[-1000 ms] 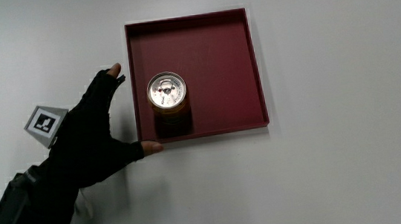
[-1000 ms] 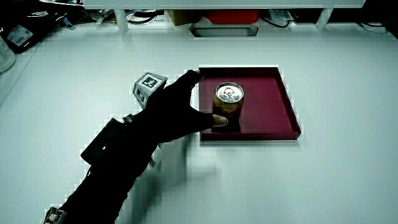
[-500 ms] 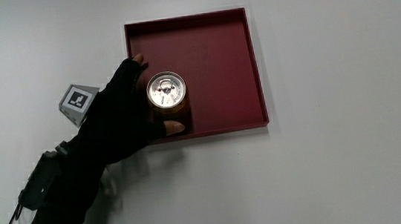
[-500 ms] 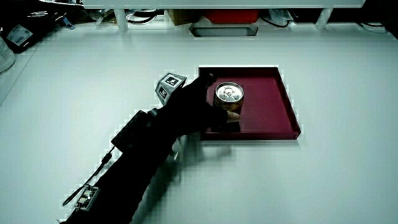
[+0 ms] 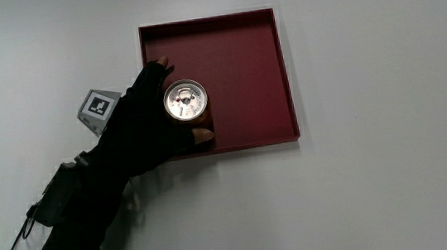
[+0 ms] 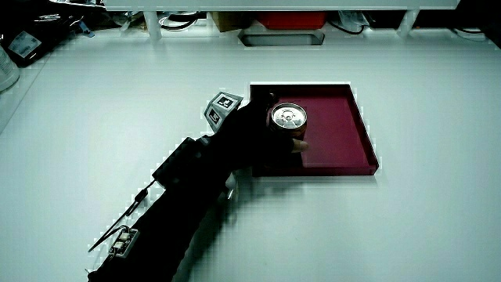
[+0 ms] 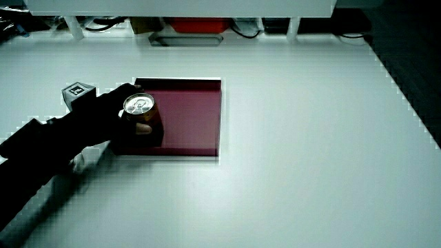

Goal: Pick red bull from plate

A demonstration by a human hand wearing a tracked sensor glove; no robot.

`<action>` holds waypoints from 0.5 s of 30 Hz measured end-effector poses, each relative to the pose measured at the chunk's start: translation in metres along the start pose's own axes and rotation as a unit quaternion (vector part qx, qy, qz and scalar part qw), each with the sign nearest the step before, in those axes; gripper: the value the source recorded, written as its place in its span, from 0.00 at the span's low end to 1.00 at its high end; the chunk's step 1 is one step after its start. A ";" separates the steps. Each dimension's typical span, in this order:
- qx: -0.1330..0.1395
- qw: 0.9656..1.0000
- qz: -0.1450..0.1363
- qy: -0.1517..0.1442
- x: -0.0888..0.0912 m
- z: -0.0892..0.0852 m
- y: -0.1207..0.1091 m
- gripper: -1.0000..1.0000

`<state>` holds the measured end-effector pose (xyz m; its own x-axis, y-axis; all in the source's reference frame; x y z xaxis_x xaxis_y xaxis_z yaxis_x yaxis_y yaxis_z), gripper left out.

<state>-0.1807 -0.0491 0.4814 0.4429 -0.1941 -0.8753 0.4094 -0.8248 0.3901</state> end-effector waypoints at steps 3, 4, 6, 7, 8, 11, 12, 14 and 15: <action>0.008 1.000 -0.004 0.006 -0.001 0.001 0.000 0.50; 0.011 1.000 -0.010 0.010 -0.001 0.000 0.000 0.50; 0.014 1.000 -0.011 0.009 -0.001 0.000 -0.001 0.52; 0.017 1.000 -0.017 0.006 0.000 0.000 -0.001 0.54; 0.015 1.000 -0.018 0.005 0.001 0.000 -0.001 0.56; 0.016 1.000 -0.014 0.008 0.002 0.000 -0.001 0.62; 0.016 1.000 -0.014 0.010 0.001 -0.001 -0.001 0.64; 0.015 1.000 -0.016 0.017 0.002 -0.001 -0.001 0.68; 0.016 1.000 -0.019 0.012 0.002 -0.001 -0.001 0.70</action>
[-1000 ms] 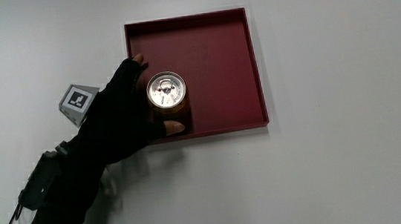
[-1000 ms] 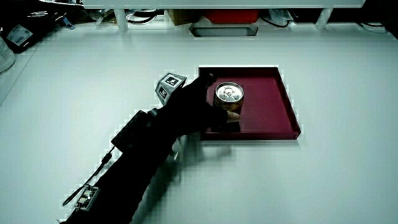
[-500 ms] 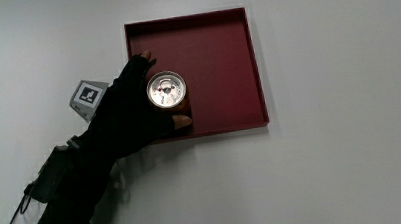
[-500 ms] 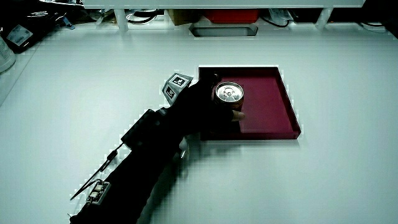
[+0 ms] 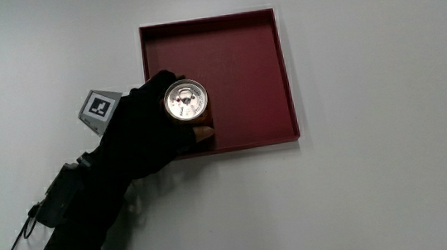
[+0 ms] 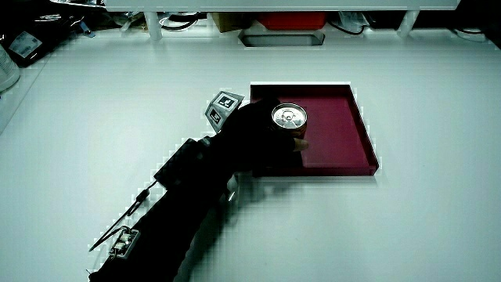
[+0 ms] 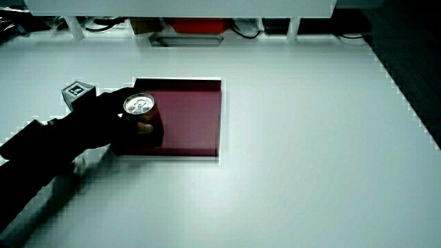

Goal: Pick red bull from plate

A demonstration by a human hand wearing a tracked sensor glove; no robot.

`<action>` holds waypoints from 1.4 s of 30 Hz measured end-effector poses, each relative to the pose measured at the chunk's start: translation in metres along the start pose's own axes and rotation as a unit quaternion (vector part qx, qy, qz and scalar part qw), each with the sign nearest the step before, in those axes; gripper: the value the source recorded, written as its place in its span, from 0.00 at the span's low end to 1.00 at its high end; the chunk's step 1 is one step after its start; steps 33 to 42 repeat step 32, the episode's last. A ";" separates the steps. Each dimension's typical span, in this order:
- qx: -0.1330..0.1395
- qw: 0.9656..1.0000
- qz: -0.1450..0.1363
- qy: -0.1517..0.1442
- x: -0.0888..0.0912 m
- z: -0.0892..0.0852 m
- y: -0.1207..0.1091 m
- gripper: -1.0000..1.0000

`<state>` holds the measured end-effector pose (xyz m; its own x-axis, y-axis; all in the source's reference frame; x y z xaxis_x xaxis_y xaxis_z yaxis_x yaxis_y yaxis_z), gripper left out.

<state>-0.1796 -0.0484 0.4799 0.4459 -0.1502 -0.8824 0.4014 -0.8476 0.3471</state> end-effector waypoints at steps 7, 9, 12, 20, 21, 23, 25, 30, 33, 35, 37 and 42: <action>0.012 1.000 -0.014 -0.002 -0.001 0.000 -0.001 0.84; 0.020 1.000 -0.015 -0.001 -0.004 0.000 -0.002 0.88; 0.032 0.999 -0.011 0.002 -0.004 0.000 -0.005 0.94; 0.045 0.998 -0.040 -0.015 0.005 0.005 -0.013 1.00; 0.048 0.998 -0.041 -0.010 0.009 0.006 -0.015 1.00; 0.053 0.997 -0.051 -0.034 0.013 0.009 -0.019 1.00; 0.054 0.992 -0.075 -0.087 0.021 0.013 -0.023 1.00; 0.091 0.987 -0.094 -0.091 0.033 0.032 -0.034 1.00; 0.107 0.985 -0.102 -0.090 0.037 0.040 -0.037 1.00; 0.107 0.985 -0.102 -0.090 0.037 0.040 -0.037 1.00; 0.107 0.985 -0.102 -0.090 0.037 0.040 -0.037 1.00; 0.107 0.985 -0.102 -0.090 0.037 0.040 -0.037 1.00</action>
